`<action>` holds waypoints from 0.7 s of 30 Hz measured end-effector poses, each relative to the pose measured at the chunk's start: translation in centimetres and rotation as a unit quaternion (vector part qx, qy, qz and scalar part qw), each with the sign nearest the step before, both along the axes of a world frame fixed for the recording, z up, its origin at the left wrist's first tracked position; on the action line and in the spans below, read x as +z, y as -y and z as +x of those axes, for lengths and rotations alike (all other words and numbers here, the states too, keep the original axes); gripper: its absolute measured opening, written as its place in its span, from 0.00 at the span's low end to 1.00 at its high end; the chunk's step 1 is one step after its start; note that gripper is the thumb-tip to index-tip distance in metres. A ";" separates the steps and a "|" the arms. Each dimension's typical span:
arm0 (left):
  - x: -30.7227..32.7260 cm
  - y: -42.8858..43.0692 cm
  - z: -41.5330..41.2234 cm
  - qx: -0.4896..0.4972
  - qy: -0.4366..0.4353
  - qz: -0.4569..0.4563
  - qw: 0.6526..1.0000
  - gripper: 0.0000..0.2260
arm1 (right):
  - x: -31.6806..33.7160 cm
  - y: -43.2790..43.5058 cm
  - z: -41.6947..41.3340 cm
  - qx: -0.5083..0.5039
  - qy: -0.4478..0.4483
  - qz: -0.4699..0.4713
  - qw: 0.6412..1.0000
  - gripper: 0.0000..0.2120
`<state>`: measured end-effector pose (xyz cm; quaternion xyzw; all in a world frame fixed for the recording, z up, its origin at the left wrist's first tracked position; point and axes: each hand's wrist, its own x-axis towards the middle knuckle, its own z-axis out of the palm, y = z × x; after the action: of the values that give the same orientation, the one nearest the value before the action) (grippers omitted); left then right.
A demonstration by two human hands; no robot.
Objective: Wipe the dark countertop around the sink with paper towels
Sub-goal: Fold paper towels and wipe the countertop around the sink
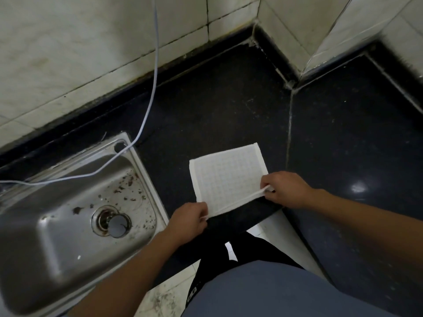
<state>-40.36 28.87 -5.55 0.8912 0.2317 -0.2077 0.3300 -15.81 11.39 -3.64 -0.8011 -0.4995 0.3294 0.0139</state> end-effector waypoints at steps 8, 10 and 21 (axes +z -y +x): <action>0.9 -7.3 6.1 0.213 0.082 -0.002 0.974 0.05 | 0.1 -4.7 4.9 -0.198 -0.009 0.042 0.979 0.10; 0.2 -8.0 7.6 0.219 0.080 0.022 0.972 0.04 | -0.9 -5.7 5.6 -0.223 -0.006 0.037 0.974 0.04; -3.0 -8.8 9.0 0.210 0.028 0.136 0.968 0.06 | -3.4 -6.9 5.5 -0.220 0.095 0.014 0.971 0.14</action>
<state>-31.40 37.65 -8.52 0.8644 0.4306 -0.0748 0.2486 -10.31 18.25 -7.04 -0.9187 -0.3143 0.2340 0.0500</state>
